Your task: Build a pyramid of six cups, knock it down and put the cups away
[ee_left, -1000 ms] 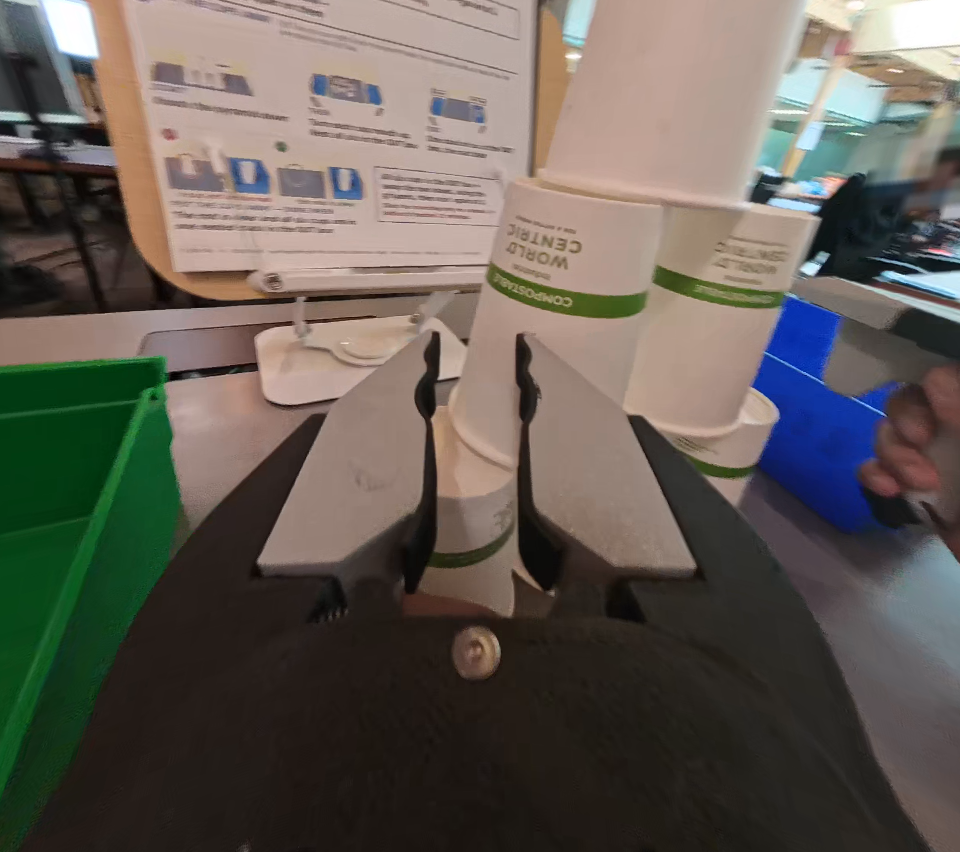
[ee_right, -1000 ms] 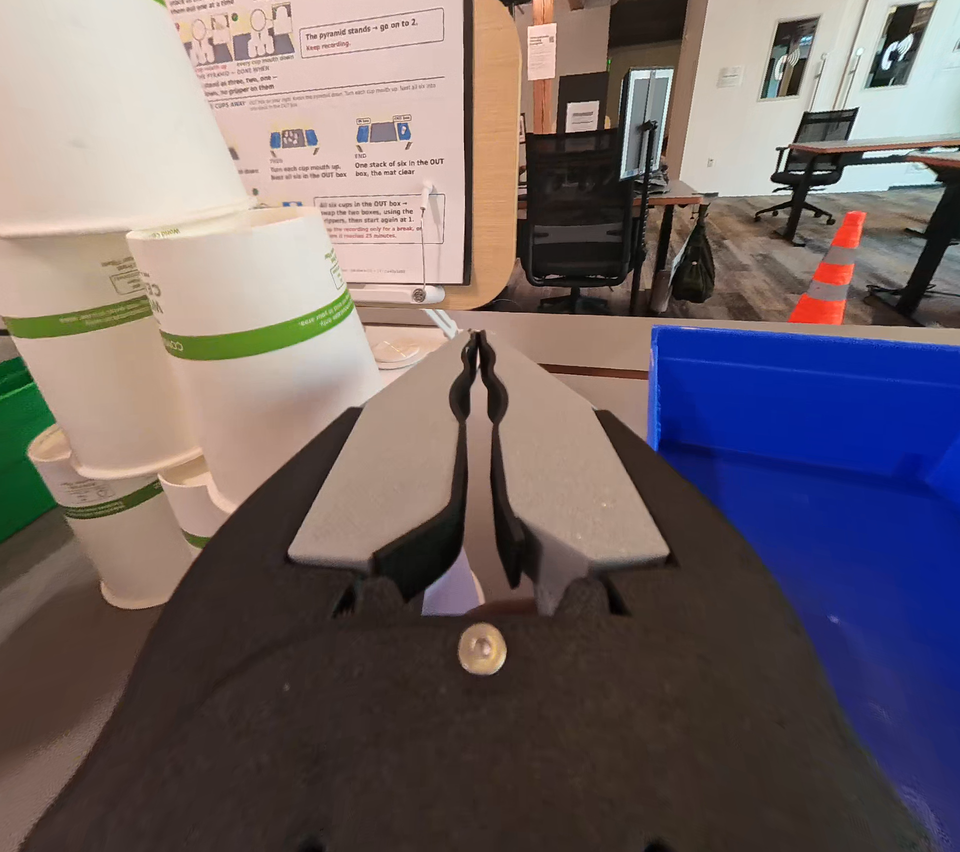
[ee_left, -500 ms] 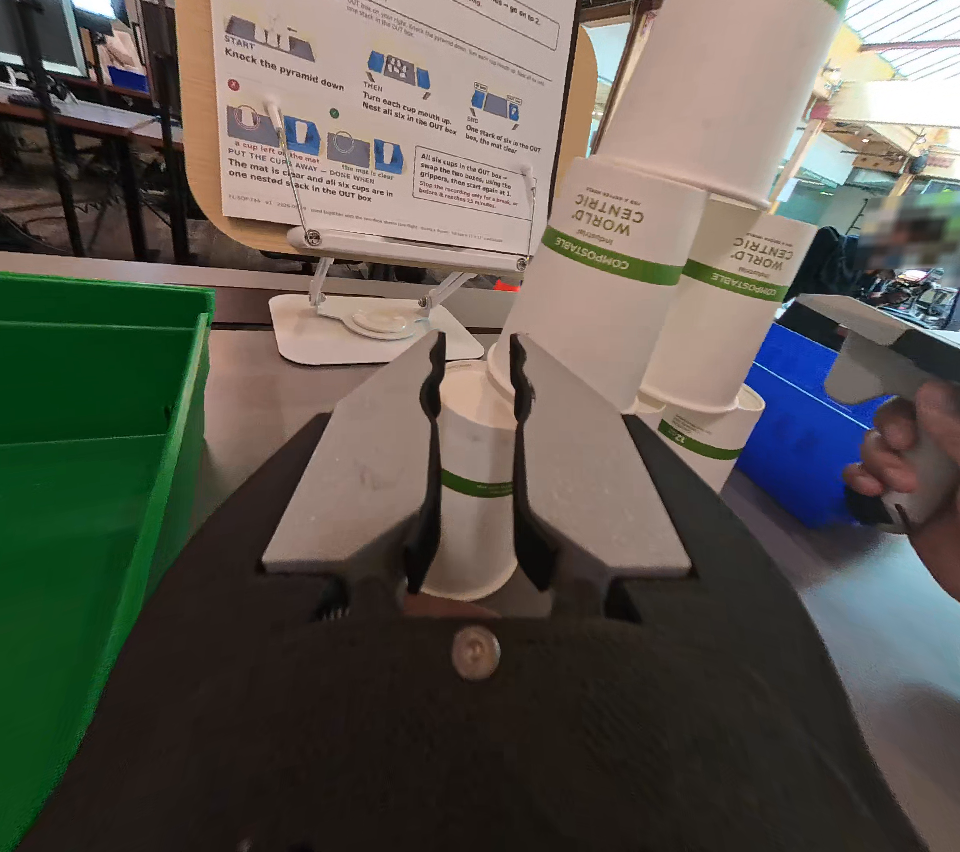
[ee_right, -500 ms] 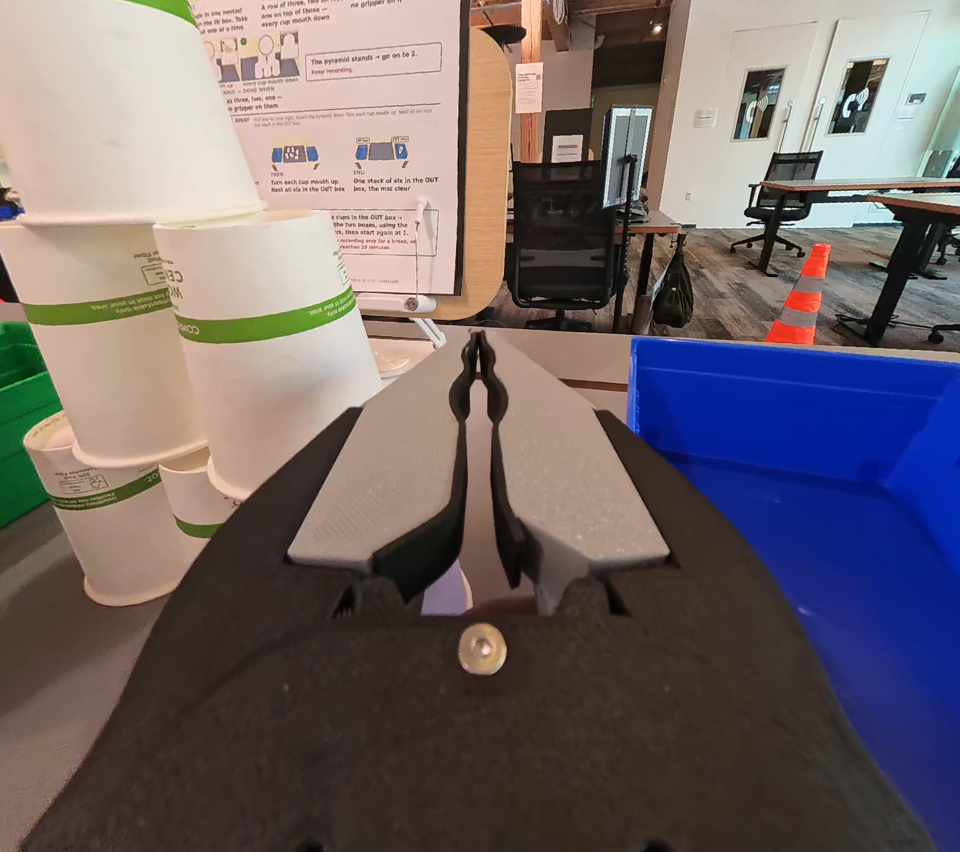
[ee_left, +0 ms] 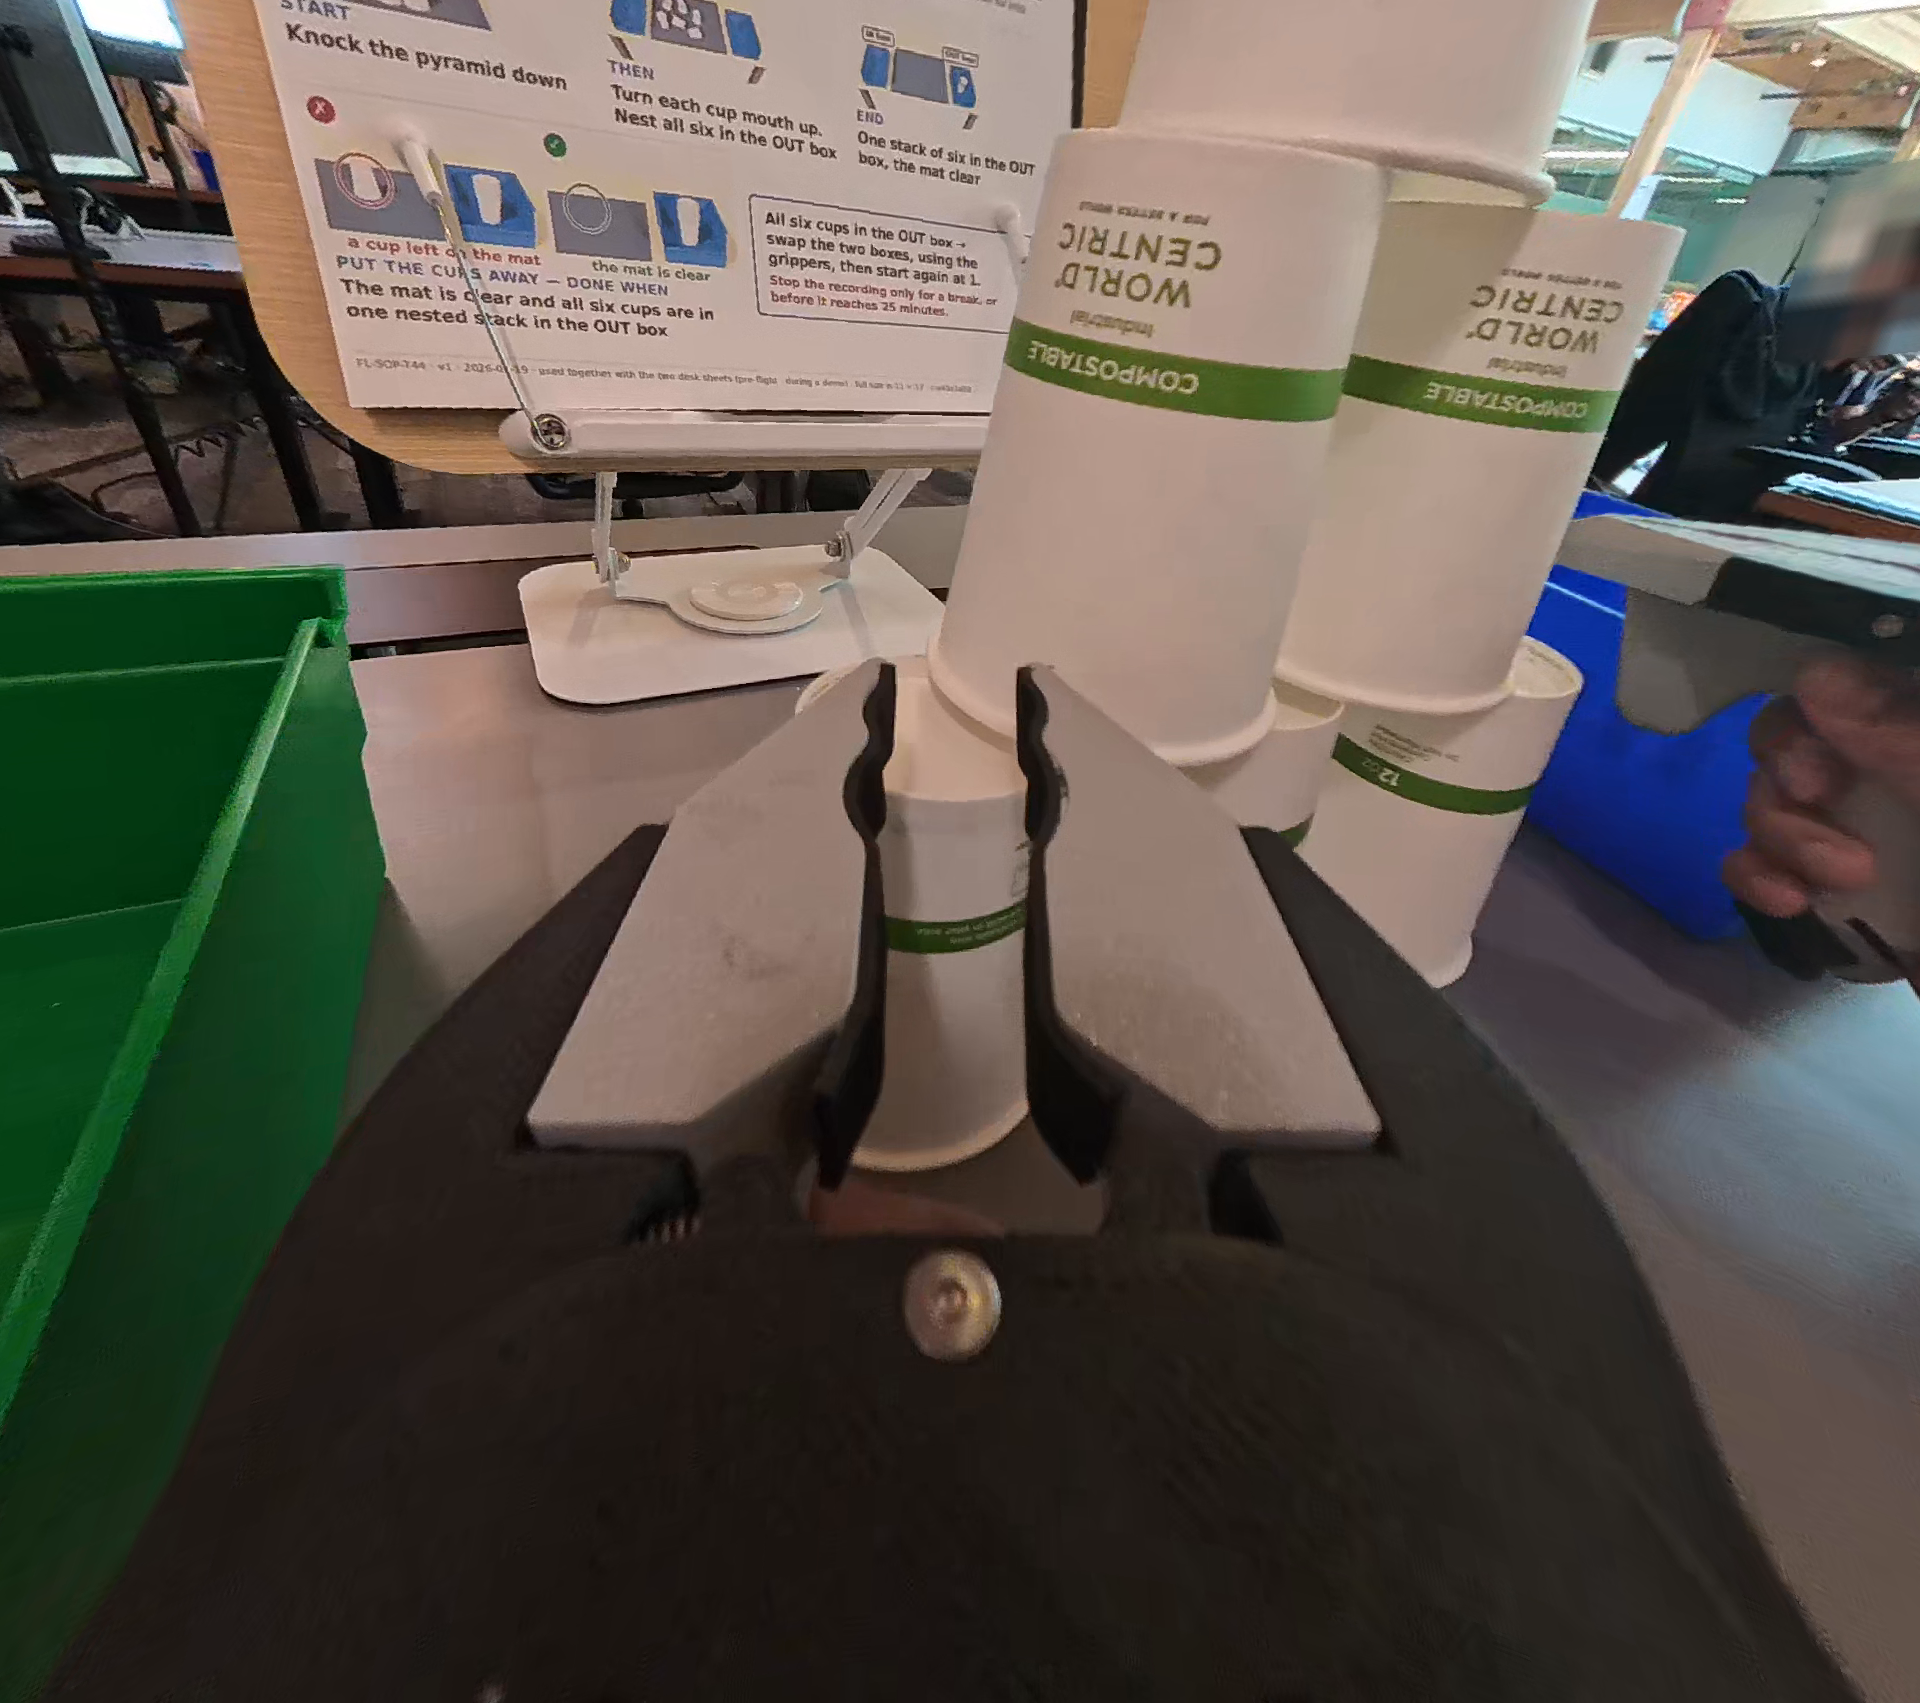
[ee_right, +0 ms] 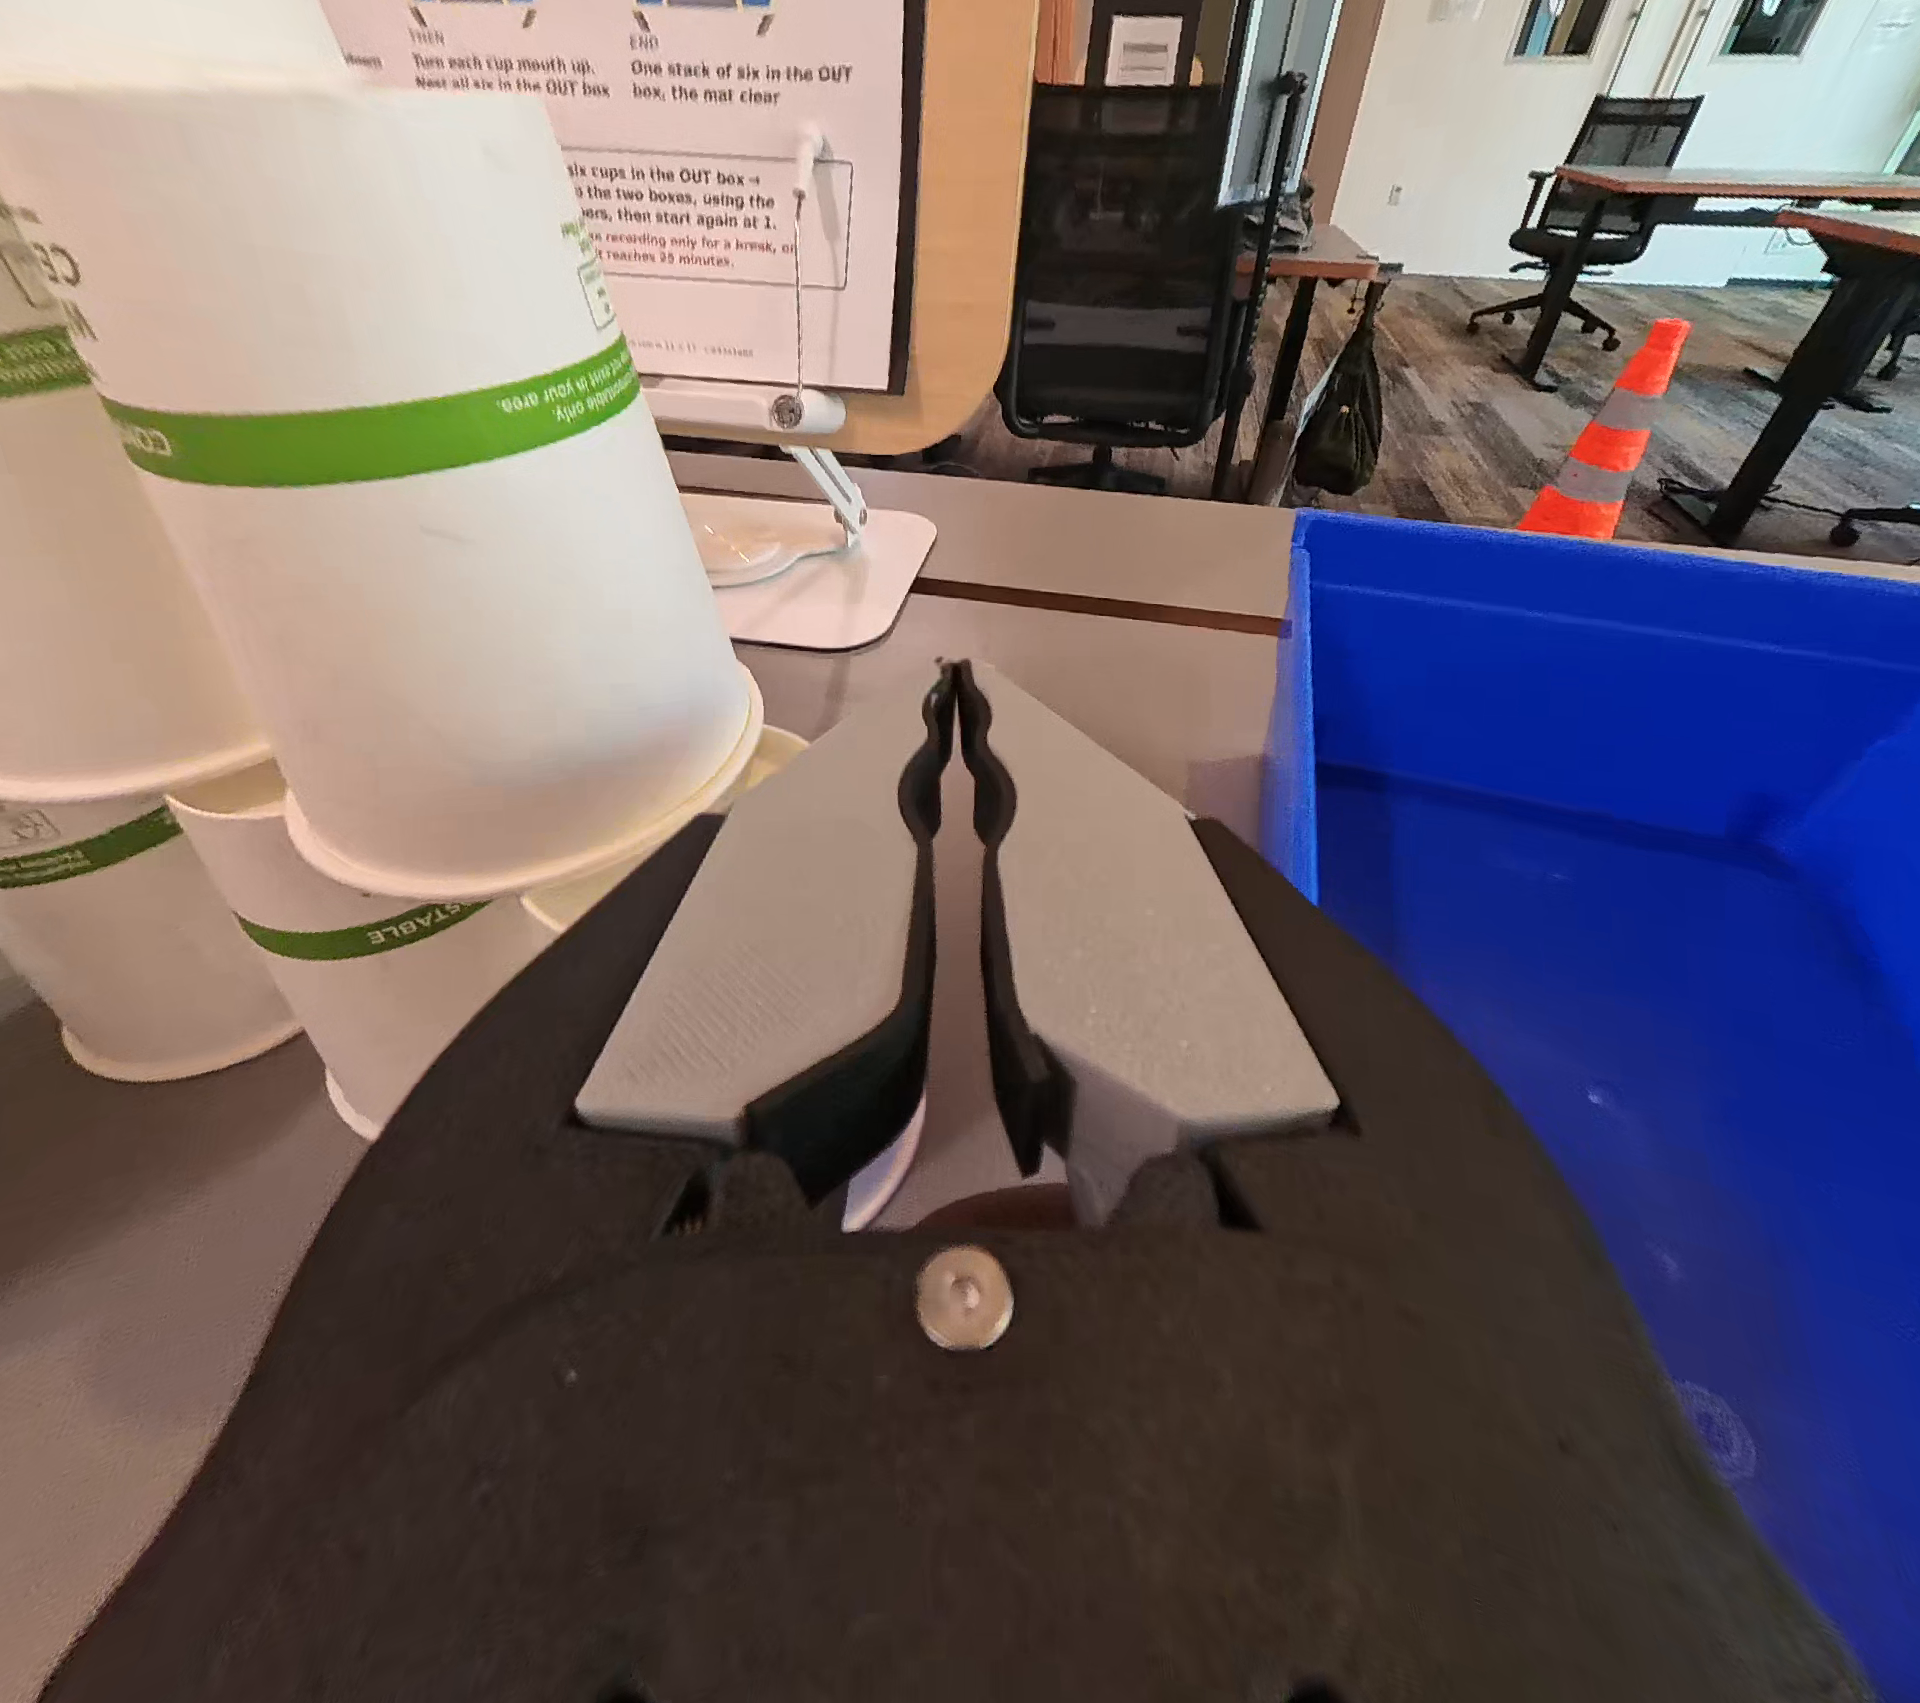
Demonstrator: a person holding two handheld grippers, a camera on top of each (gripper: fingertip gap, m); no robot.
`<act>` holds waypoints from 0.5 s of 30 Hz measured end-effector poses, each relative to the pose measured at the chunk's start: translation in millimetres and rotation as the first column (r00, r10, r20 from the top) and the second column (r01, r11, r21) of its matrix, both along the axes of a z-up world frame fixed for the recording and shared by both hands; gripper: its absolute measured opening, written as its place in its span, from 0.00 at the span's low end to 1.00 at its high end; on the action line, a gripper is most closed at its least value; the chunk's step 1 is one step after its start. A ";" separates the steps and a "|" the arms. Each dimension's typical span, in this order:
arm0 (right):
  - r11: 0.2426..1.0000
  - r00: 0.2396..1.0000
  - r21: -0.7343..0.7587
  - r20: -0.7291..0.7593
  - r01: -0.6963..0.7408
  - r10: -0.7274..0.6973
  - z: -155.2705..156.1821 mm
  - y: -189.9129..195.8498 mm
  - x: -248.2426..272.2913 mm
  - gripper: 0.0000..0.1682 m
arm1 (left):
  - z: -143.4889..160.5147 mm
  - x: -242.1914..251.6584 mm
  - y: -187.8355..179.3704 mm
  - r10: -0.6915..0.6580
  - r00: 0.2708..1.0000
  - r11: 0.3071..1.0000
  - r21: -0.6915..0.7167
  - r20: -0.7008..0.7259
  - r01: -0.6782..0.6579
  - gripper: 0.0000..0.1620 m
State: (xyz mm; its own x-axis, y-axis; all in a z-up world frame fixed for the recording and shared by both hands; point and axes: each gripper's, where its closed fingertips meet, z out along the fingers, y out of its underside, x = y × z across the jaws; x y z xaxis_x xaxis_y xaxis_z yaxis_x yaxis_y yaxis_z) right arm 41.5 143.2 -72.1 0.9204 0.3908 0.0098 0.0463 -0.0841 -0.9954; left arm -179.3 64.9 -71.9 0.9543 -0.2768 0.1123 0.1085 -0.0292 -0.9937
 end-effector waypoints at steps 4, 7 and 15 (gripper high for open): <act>1.000 0.999 -0.029 0.040 -0.007 0.008 -9.5 2.0 -4.1 0.00 | 1.6 0.7 -1.0 0.003 1.000 1.000 0.014 -0.016 -0.003 0.12; 0.999 0.998 -0.033 0.061 -0.024 0.026 -13.6 1.4 -9.0 0.00 | 2.0 -0.1 -1.3 0.001 1.000 1.000 0.016 -0.010 -0.001 0.11; 0.999 0.992 -0.032 0.124 -0.024 0.027 -22.5 4.4 -13.8 0.00 | 5.5 24.7 -10.3 -0.145 0.989 0.989 0.036 -0.008 0.146 0.07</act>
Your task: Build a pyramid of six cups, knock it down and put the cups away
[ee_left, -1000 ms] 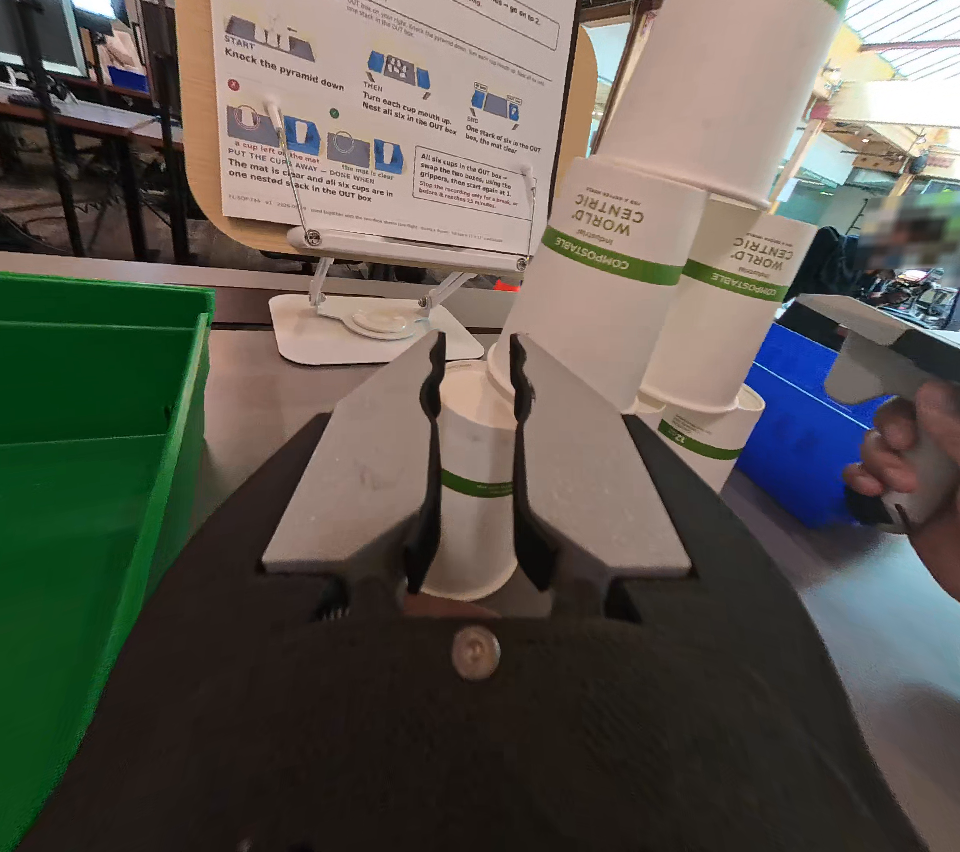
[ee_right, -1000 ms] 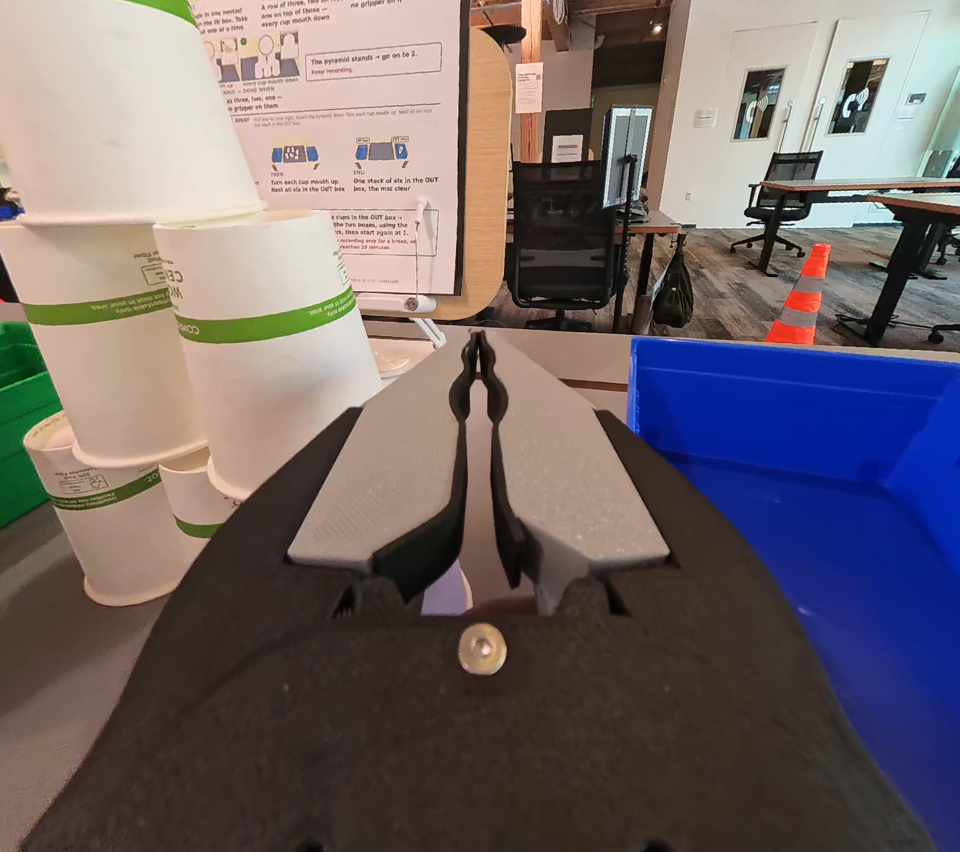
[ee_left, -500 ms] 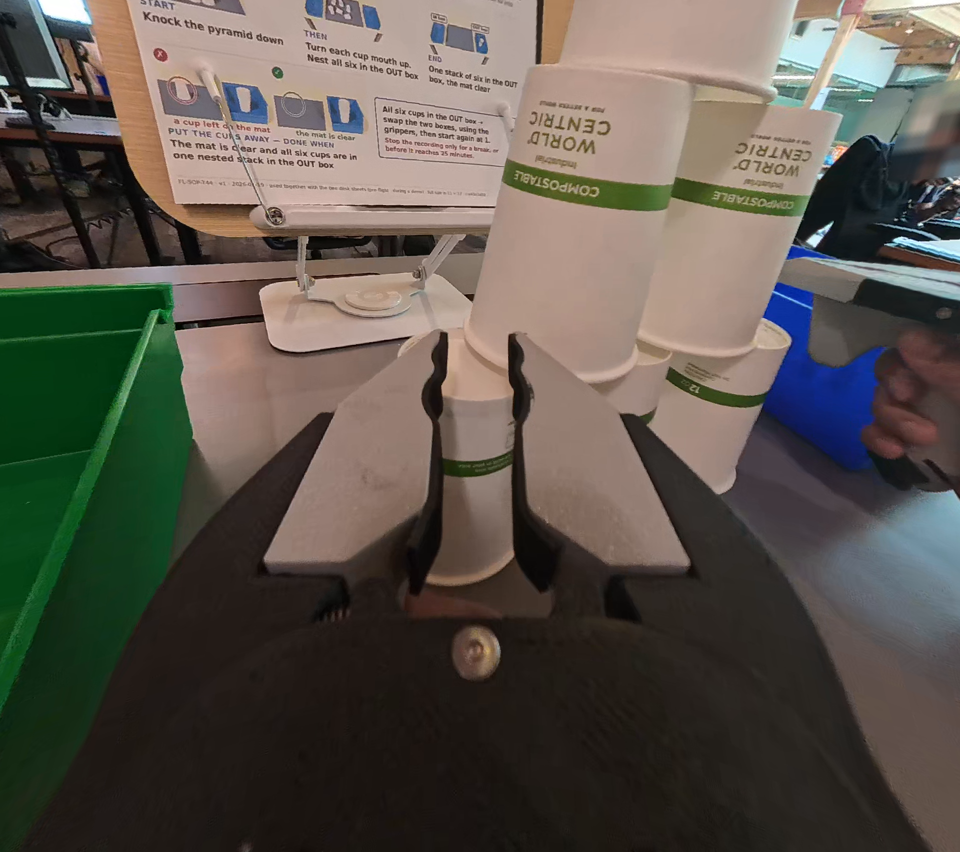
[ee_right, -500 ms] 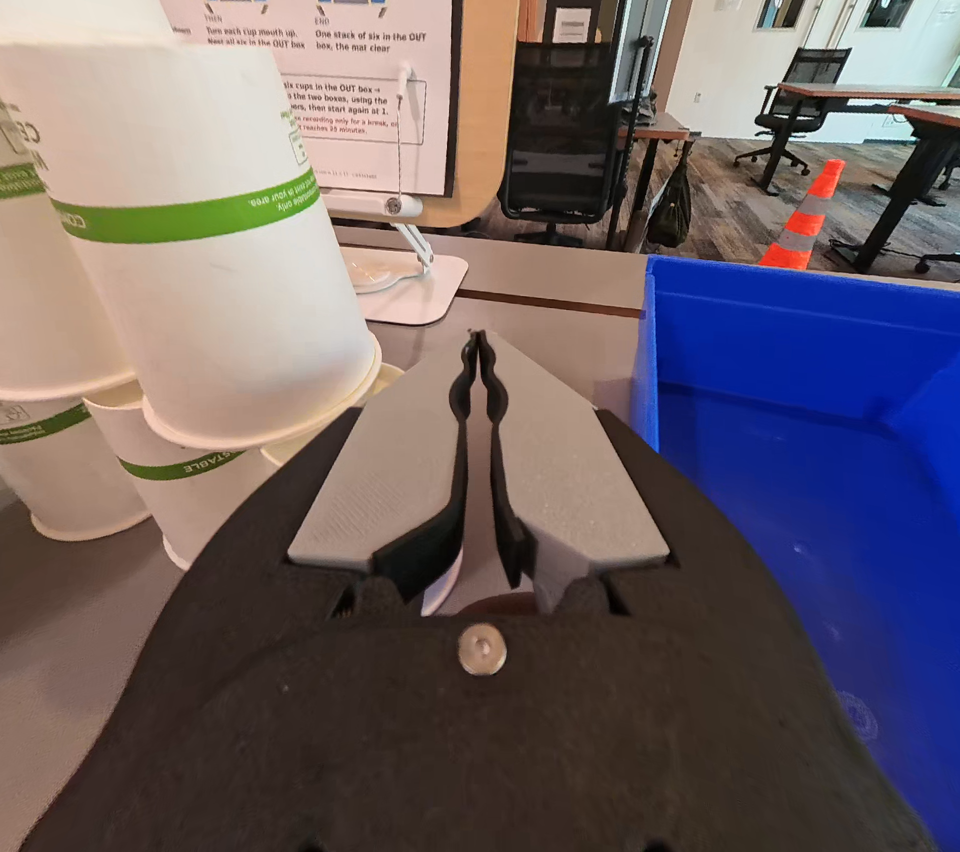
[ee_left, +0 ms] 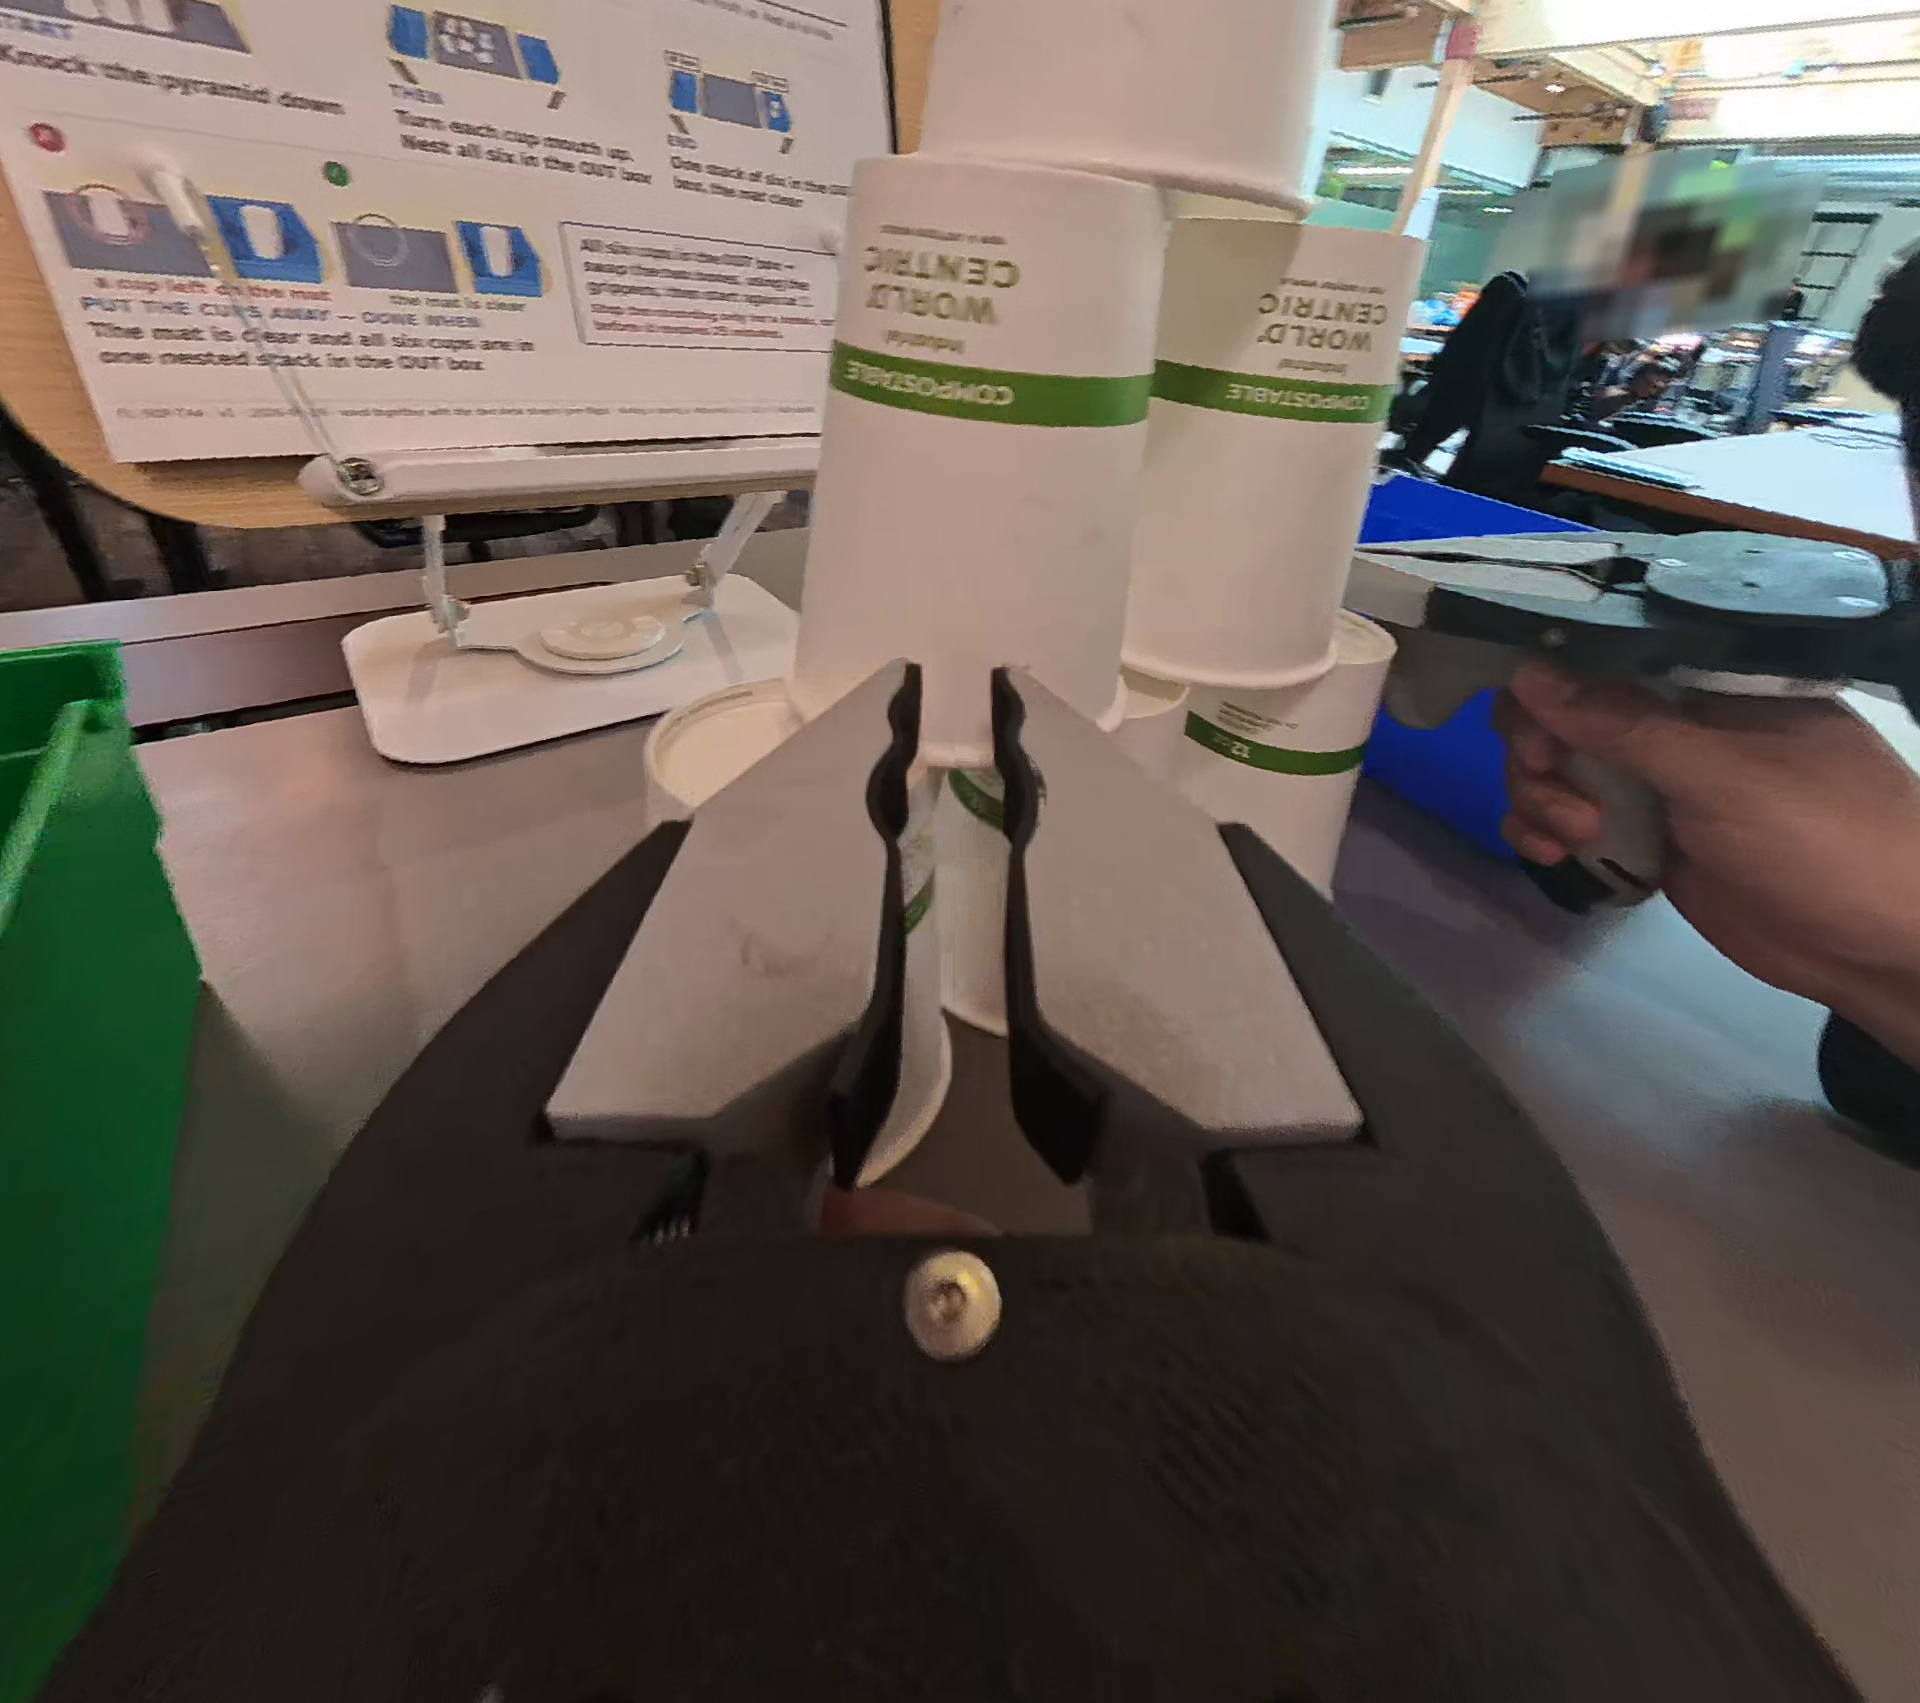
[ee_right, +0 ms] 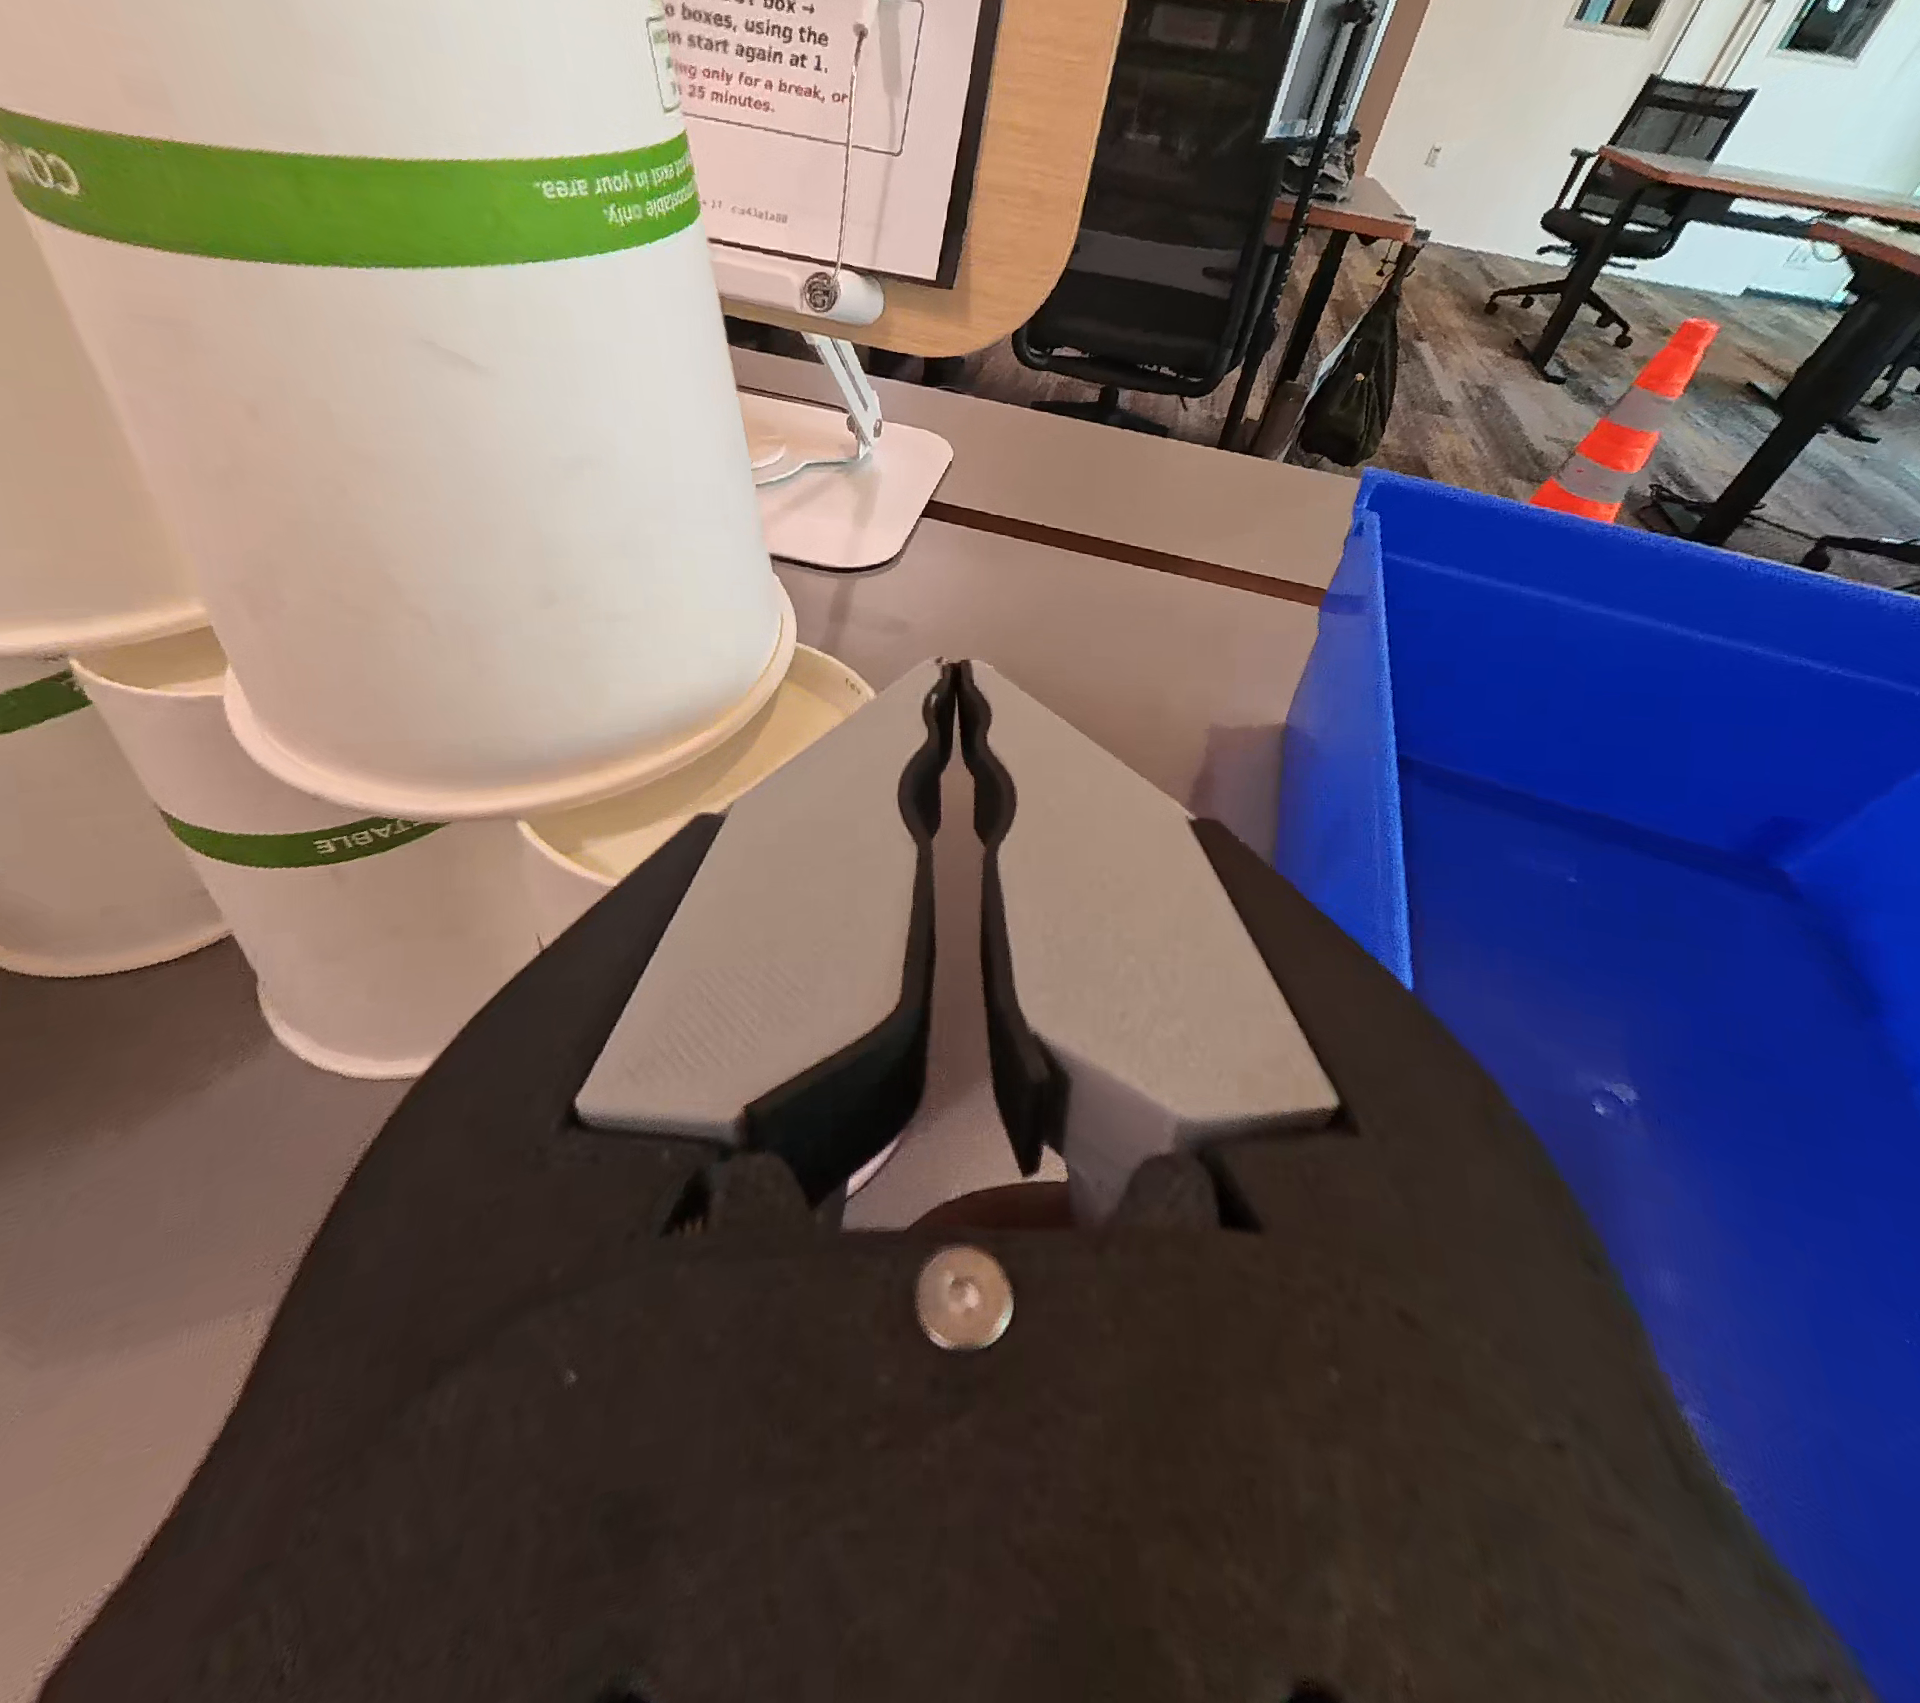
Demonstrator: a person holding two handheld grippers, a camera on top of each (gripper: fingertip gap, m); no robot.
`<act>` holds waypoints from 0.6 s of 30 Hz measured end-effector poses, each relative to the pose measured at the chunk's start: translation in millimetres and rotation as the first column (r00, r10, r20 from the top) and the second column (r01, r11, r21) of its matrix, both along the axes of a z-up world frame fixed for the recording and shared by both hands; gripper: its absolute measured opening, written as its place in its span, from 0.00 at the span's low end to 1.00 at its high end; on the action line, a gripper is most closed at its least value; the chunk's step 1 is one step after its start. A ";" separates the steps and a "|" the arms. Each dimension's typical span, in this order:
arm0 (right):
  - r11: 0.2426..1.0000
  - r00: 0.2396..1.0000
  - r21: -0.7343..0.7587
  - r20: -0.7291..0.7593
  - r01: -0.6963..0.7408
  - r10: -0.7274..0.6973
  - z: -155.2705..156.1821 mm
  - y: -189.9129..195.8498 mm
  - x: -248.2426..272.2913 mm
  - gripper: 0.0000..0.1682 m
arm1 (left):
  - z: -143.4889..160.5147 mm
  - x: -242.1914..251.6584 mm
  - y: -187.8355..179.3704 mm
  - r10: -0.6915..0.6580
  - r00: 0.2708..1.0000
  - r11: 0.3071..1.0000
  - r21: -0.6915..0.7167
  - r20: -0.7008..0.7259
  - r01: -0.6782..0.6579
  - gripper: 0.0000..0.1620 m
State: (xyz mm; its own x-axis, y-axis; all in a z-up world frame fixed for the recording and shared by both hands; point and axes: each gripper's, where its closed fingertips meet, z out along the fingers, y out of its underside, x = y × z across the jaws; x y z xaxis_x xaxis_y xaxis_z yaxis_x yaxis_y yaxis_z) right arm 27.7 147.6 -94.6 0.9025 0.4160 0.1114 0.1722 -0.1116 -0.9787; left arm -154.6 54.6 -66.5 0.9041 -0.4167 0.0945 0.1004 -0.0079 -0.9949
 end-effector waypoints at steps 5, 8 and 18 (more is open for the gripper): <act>0.999 1.000 0.030 0.013 0.021 -0.022 2.6 0.9 2.1 0.00 | -3.8 32.0 -10.6 -0.145 0.987 0.989 0.008 -0.065 0.146 0.06; 0.998 0.999 0.053 -0.017 0.030 -0.029 9.1 0.5 5.0 0.00 | -10.9 41.7 -12.4 -0.163 0.978 0.986 -0.004 -0.131 0.164 0.06; 0.991 0.992 0.054 -0.037 0.120 -0.118 7.4 9.7 19.3 0.00 | -79.7 135.2 -104.6 -0.804 0.575 0.585 -0.384 -0.154 0.715 0.05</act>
